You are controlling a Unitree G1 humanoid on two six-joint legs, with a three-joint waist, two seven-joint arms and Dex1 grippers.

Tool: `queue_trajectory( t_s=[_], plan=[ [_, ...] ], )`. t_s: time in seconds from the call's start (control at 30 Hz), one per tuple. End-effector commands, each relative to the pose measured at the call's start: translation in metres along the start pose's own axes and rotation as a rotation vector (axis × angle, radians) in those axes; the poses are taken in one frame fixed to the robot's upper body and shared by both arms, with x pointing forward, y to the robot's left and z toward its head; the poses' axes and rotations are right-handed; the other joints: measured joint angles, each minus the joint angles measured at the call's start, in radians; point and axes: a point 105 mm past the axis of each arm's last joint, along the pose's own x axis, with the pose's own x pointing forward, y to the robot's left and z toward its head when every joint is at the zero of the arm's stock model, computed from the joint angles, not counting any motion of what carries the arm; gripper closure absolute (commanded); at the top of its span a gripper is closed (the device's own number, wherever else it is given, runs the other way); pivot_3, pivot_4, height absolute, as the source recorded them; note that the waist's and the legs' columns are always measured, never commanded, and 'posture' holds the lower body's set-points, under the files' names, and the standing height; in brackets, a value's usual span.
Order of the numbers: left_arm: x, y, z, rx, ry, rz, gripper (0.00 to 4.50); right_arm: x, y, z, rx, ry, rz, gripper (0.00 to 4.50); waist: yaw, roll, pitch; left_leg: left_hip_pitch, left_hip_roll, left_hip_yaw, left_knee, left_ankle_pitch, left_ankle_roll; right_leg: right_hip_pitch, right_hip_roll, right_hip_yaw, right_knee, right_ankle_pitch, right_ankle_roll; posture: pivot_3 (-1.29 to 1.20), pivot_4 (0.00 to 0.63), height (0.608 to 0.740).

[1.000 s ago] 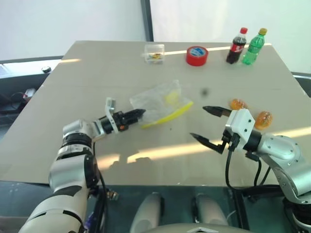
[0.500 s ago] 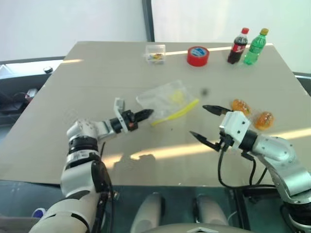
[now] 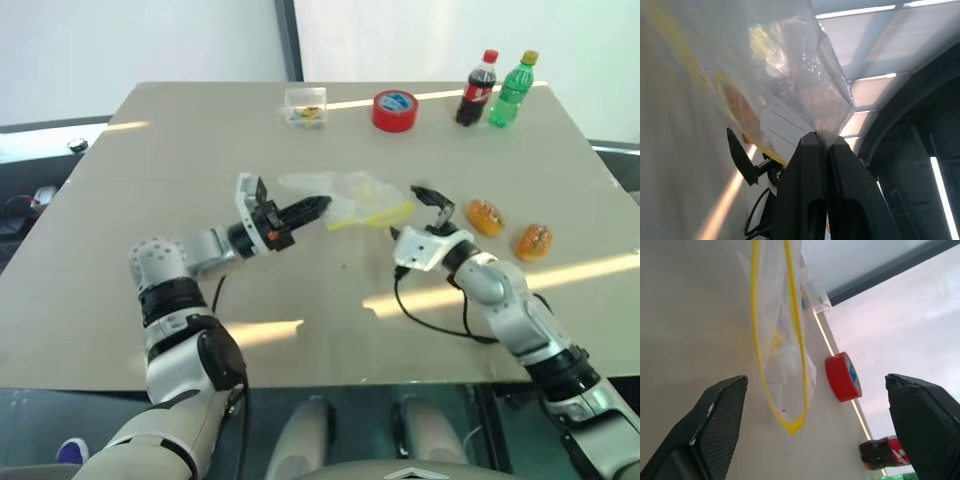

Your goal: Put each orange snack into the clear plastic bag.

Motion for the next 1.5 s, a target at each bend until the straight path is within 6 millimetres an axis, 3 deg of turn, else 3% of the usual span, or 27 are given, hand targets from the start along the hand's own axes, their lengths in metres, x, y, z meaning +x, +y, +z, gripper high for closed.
queue_trajectory(
  t_s=[0.03, 0.2, 0.23, 0.37, 0.5, 0.57, 0.73, 0.77, 0.83, 0.9, 0.97, 1.03, 1.2, 1.3, 1.37, 1.5],
  plan=[
    [-0.003, -0.018, 0.002, 0.052, -0.003, -0.049, 4.37, 0.011, -0.005, 0.007, -0.015, -0.046, -0.038, 0.0, 0.0, 0.0, 0.0, 0.0, 0.0, 0.001, 0.0, 0.0, 0.0, -0.001, 0.0, 0.001, 0.0, 0.0, 0.0, 0.0, 0.15, 0.74],
    [-0.004, -0.02, -0.001, 0.052, -0.005, -0.048, 4.37, 0.026, 0.003, 0.005, 0.048, -0.044, -0.02, 0.0, -0.002, 0.0, 0.0, 0.0, 0.0, 0.002, -0.002, 0.0, 0.0, -0.002, 0.0, 0.002, 0.0, 0.0, 0.0, 0.0, 0.15, 0.74],
    [-0.005, -0.019, -0.001, 0.053, -0.009, -0.041, 4.45, 0.029, 0.004, 0.004, 0.067, -0.04, -0.023, 0.25, -0.002, 0.0, 0.0, -0.001, 0.0, 0.002, -0.003, 0.0, -0.001, -0.003, 0.0, 0.002, 0.0, 0.0, 0.0, 0.0, 0.15, 0.74],
    [-0.007, -0.021, 0.0, 0.054, -0.025, -0.042, 4.5, 0.036, 0.001, 0.002, 0.136, -0.035, -0.031, 1.68, -0.003, 0.0, 0.0, -0.001, 0.0, 0.002, -0.003, 0.0, -0.001, -0.003, 0.0, 0.002, 0.0, 0.0, 0.0, 0.0, 0.15, 0.74],
    [-0.013, -0.02, 0.003, 0.065, -0.059, -0.029, 4.5, 0.039, -0.004, 0.001, 0.159, -0.036, -0.046, 3.77, -0.003, 0.0, 0.0, -0.001, 0.0, 0.002, -0.004, 0.001, -0.001, -0.003, 0.0, 0.003, 0.0, 0.0, 0.0, 0.0, 0.15, 0.74],
    [-0.017, -0.019, 0.006, 0.086, -0.088, -0.007, 4.5, 0.039, -0.009, -0.001, 0.164, -0.034, -0.056, 4.49, -0.003, 0.0, 0.0, -0.001, 0.0, 0.003, -0.004, 0.001, -0.001, -0.003, 0.0, 0.003, 0.0, 0.0, 0.0, 0.0, 0.15, 0.74],
    [-0.028, -0.016, 0.007, 0.176, -0.114, 0.059, 4.5, 0.04, -0.034, -0.006, 0.202, -0.026, -0.107, 4.49, -0.005, 0.0, 0.0, -0.001, 0.0, 0.003, -0.004, 0.001, -0.001, -0.004, 0.0, 0.003, 0.0, 0.0, 0.0, 0.0, 0.15, 0.74],
    [-0.032, -0.015, 0.007, 0.206, -0.12, 0.082, 4.25, 0.041, -0.042, -0.005, 0.212, -0.03, -0.112, 4.5, -0.005, 0.0, 0.0, -0.001, 0.0, 0.004, -0.005, 0.001, -0.001, -0.005, 0.0, 0.004, 0.0, 0.0, 0.0, 0.0, 0.15, 0.74],
    [-0.034, -0.017, 0.008, 0.268, -0.129, 0.108, 3.67, 0.043, -0.055, -0.007, 0.237, -0.028, -0.123, 4.5, -0.004, 0.0, 0.0, -0.001, 0.0, 0.004, -0.005, 0.001, -0.001, -0.005, 0.001, 0.004, 0.0, 0.0, 0.0, 0.0, 0.15, 0.74],
    [-0.033, -0.018, 0.003, 0.41, -0.094, 0.19, 2.77, 0.044, -0.065, -0.01, 0.243, -0.018, -0.122, 4.5, -0.003, -0.001, 0.0, -0.001, 0.0, 0.004, -0.005, 0.001, -0.001, -0.005, 0.0, 0.004, 0.0, 0.0, 0.0, 0.0, 0.15, 0.74],
    [-0.031, -0.017, -0.002, 0.662, -0.048, 0.328, 1.83, 0.046, -0.073, -0.013, 0.234, -0.001, -0.108, 4.5, -0.003, -0.001, 0.001, -0.001, 0.0, 0.005, -0.006, 0.001, -0.001, -0.005, 0.0, 0.004, -0.001, 0.0, 0.0, 0.0, 0.15, 0.74],
    [-0.025, -0.032, -0.005, 0.896, -0.044, 0.3, 0.9, 0.049, -0.077, -0.017, 0.226, 0.03, -0.082, 4.5, -0.002, -0.001, 0.001, -0.001, 0.0, 0.005, -0.008, 0.001, -0.001, -0.005, 0.0, 0.005, -0.002, 0.0, -0.001, 0.0, 0.15, 0.74],
    [-0.003, -0.062, -0.017, 1.474, 0.037, 0.387, 0.9, 0.059, -0.085, -0.018, 0.27, 0.079, -0.067, 4.5, 0.0, -0.002, 0.002, -0.002, 0.001, 0.006, -0.009, 0.001, -0.001, -0.007, 0.0, 0.006, -0.002, 0.0, -0.001, 0.0, 0.15, 0.74],
    [0.014, -0.076, -0.029, 1.71, 0.054, 0.352, 0.9, 0.064, -0.084, -0.015, 0.278, 0.089, -0.049, 4.5, 0.0, -0.001, 0.002, -0.002, 0.0, 0.008, -0.01, 0.001, -0.001, -0.007, 0.0, 0.007, -0.003, 0.0, -0.001, 0.0, 0.15, 0.74],
    [0.023, -0.079, -0.034, 1.842, 0.072, 0.356, 0.9, 0.067, -0.083, -0.012, 0.272, 0.095, -0.038, 4.5, 0.0, -0.002, 0.002, -0.002, 0.0, 0.008, -0.01, 0.001, -0.001, -0.007, 0.0, 0.007, -0.003, 0.0, -0.001, 0.0, 0.15, 0.74],
    [0.034, -0.067, -0.035, 2.03, 0.158, 0.429, 0.9, 0.071, -0.081, -0.009, 0.265, 0.103, -0.033, 4.5, -0.001, -0.001, 0.003, -0.002, -0.001, 0.008, -0.01, 0.0, 0.0, -0.008, 0.001, 0.007, -0.002, 0.0, -0.001, 0.0, 0.15, 0.74]
  ],
)
